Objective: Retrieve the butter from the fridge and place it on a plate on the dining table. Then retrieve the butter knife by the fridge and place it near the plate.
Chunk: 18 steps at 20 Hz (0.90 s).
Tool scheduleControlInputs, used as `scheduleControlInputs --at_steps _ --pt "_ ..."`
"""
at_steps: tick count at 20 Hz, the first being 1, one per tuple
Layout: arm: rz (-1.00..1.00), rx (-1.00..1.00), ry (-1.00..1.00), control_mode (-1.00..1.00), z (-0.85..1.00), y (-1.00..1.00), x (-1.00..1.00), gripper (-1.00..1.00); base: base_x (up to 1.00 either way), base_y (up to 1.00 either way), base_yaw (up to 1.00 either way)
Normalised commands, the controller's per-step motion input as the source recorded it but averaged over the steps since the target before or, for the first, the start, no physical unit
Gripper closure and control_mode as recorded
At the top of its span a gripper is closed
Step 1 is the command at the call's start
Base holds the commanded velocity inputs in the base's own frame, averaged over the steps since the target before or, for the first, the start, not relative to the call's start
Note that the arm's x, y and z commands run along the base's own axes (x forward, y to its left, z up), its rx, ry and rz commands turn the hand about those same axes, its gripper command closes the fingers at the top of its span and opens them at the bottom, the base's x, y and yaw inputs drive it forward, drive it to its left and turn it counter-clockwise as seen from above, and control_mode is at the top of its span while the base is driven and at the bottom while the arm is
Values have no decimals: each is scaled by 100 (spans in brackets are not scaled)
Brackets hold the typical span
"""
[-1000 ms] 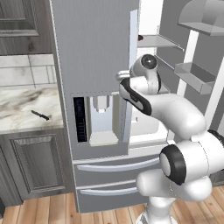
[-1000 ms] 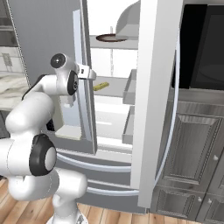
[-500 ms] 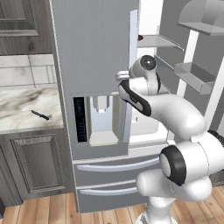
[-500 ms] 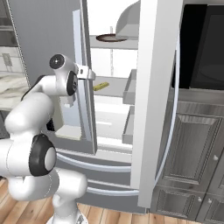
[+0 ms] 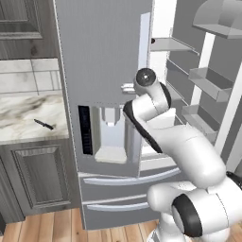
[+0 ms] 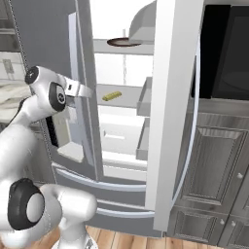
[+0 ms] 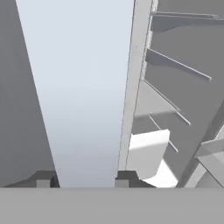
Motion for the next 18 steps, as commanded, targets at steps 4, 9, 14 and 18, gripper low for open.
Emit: scheduleControlInputs --at_steps 4,9,14,18 --pt "-28 0 1 -100 1 8 -99 100 0 0 0" --pt "-24 -9 8 -100 0 30 -100 100 0 0 0" --pt "-19 -10 1 -100 0 57 -82 100 0 0 0" --pt "-15 -8 0 -100 -1 61 -63 -100 0 0 0"
